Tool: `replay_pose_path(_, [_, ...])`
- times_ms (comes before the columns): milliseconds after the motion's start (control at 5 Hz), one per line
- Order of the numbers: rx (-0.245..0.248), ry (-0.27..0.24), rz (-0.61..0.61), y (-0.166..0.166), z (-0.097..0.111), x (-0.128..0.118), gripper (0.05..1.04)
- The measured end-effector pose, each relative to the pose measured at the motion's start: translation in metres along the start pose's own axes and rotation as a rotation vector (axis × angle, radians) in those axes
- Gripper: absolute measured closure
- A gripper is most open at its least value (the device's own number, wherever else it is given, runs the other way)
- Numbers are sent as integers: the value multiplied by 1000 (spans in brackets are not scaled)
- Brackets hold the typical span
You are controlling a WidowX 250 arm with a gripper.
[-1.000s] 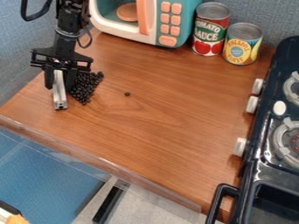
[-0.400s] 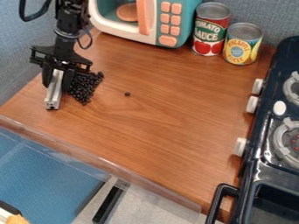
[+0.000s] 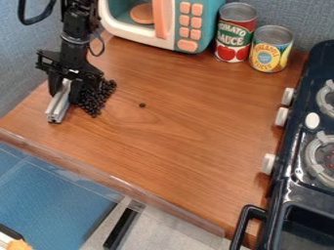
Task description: Sweep into pile
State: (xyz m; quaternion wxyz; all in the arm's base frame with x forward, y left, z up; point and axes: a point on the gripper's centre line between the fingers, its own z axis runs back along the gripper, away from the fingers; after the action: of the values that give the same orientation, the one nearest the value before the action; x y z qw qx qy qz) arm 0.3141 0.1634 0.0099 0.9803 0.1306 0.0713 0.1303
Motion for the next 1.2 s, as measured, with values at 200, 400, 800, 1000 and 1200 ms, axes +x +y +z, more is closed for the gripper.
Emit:
replay_pose_path(200, [-9,4,-32,-1,1,-2,665])
replay_pose_path(400, [-32,-8,-48,-5,4,-4,665])
replay_pose_path(800, [-75,-114,-36,1,45,-2,665])
replay_pose_path(1000, [-100,-164,0,15,65,-5,666])
replay_pose_path(1200, [-103,-192,20,22,70,-4,665])
